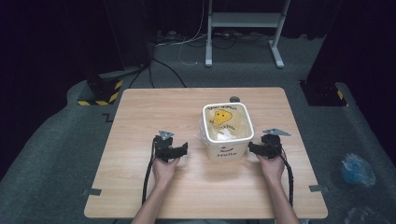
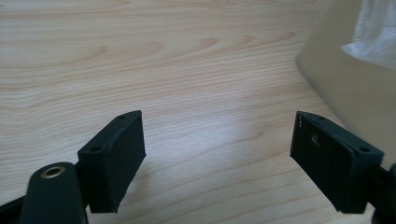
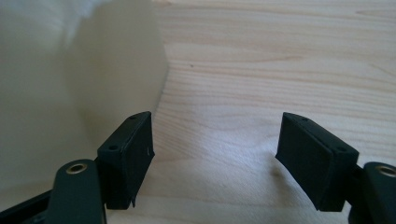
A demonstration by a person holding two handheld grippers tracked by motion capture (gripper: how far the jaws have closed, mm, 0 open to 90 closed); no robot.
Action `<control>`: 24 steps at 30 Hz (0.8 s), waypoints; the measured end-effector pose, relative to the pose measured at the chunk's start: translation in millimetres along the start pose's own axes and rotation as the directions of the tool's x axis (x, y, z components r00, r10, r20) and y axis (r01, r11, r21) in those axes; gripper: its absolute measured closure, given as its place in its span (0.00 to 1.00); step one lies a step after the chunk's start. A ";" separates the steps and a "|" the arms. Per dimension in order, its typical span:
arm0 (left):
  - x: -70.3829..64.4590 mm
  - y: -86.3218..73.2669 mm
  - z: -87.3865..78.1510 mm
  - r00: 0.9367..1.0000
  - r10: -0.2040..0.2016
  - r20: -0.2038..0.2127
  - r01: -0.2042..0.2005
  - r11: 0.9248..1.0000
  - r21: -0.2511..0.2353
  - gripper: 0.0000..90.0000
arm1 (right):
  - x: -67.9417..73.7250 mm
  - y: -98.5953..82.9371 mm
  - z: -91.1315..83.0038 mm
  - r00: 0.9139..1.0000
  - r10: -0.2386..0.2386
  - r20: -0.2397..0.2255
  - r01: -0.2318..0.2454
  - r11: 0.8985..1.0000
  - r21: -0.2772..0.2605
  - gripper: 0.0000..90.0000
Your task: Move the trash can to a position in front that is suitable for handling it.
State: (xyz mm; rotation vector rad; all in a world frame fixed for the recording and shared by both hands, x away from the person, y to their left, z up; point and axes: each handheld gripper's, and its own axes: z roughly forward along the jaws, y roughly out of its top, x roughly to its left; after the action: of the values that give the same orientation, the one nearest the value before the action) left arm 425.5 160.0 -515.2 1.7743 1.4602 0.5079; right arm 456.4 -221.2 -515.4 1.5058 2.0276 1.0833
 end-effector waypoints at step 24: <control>-17.4 0.2 13.5 0.993 -0.028 0.116 0.029 1.000 -0.006 0.20 | 24.3 -0.1 1.4 0.997 -0.063 -0.036 0.064 0.998 0.017 0.32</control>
State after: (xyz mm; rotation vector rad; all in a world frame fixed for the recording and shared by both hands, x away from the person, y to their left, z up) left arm 430.7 139.3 -520.6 1.7454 1.3994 0.3889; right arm 448.9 -198.1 -513.1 1.4305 2.0991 1.0766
